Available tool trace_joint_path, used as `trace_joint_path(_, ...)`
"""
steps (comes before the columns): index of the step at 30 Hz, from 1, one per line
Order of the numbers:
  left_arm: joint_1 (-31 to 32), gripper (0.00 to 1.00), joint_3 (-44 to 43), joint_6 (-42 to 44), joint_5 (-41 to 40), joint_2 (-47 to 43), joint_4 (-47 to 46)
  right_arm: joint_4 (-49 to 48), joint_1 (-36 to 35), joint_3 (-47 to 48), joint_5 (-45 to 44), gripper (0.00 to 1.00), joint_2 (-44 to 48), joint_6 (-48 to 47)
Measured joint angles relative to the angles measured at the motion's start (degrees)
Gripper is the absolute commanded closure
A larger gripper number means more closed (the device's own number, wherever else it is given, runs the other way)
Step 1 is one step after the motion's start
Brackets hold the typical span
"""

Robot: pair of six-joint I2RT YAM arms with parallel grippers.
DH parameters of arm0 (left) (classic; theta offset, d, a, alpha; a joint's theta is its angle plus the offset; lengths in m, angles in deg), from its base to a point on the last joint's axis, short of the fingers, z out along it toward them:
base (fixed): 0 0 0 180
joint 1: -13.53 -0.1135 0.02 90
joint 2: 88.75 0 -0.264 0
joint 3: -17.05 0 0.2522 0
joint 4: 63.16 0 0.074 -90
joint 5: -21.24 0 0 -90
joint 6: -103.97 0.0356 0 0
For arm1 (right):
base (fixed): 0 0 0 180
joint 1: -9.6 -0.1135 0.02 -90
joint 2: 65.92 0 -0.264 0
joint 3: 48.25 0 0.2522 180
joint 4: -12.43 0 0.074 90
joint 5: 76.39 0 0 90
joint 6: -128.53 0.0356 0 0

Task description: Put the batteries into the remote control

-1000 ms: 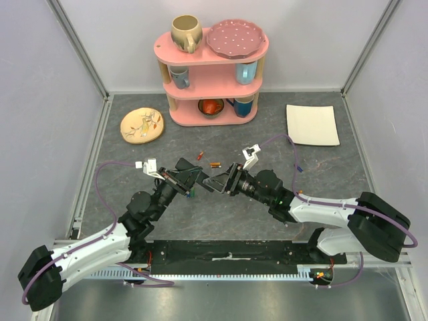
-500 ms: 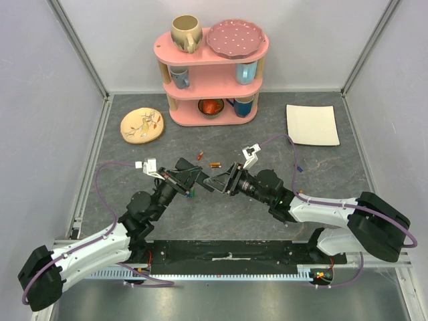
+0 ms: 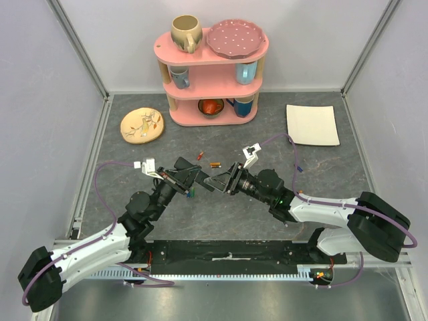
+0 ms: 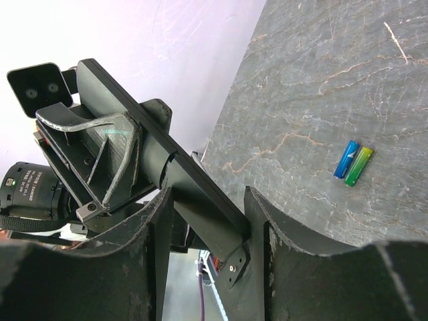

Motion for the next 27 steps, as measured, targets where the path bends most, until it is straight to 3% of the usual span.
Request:
trace_joint_path(4, 0.0, 0.98, 0.0, 0.0, 0.0, -0.2, 0.0, -0.3, 0.0, 0.0, 0.1, 0.31, 0.0, 0.0)
trace_joint_path(7, 0.0, 0.98, 0.0, 0.0, 0.1, -0.2, 0.0, -0.3, 0.0, 0.0, 0.2, 0.24, 0.0, 0.2)
trace_joint_path(20, 0.0, 0.98, 0.9, 0.0, 0.1, -0.2, 0.2, 3.2, 0.8, 0.0, 0.1, 0.09, 1.3, 0.1)
trace_joint_path(27, 0.0, 0.98, 1.2, -0.2, -0.1, 0.0, 0.3, 16.0, 1.9, 0.7, -0.7, 0.06, 11.5, -5.4)
